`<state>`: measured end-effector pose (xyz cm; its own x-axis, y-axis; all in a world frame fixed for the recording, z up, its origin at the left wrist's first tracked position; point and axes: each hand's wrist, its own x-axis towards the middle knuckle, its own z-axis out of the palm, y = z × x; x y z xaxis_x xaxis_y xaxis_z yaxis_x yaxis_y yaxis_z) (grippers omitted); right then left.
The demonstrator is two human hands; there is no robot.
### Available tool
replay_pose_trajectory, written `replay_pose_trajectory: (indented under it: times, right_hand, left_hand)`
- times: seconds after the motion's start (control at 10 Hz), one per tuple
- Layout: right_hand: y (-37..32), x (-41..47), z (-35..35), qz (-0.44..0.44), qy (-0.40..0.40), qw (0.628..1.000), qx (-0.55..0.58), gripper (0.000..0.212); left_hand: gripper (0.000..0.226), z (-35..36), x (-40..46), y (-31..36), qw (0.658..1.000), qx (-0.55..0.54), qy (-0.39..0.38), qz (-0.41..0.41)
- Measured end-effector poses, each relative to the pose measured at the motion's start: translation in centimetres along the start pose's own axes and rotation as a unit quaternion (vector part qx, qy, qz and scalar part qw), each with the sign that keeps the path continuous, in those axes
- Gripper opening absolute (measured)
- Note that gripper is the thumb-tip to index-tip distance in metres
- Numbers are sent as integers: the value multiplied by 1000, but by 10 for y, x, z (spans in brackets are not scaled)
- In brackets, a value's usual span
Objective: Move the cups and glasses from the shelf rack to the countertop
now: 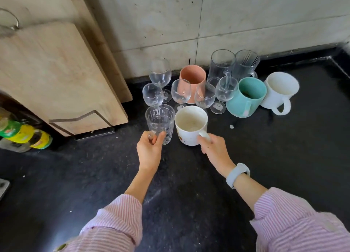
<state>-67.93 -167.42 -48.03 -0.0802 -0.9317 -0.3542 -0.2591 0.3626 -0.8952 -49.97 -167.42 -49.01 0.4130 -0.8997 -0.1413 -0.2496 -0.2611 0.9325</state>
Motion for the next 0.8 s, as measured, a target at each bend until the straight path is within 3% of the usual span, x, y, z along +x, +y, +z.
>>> replay_pose_trajectory:
  times: [0.4,0.6,0.7,0.8]
  right_hand:
    - [2,16,5,7,-13,992,-126,26]
    - [0,15,6,-7,12,981,-193,26]
    - [-3,13,1,0,1,970,-243,30]
    - [-19,3,-15,-7,52,967,-249,36]
  left_hand:
    - [11,-1,9,-13,998,42,-43,-30]
    - [16,-1,9,-13,991,117,-68,5]
    - [48,-8,-1,-25,972,226,-58,25]
    - [73,-18,-15,-42,920,373,-98,63]
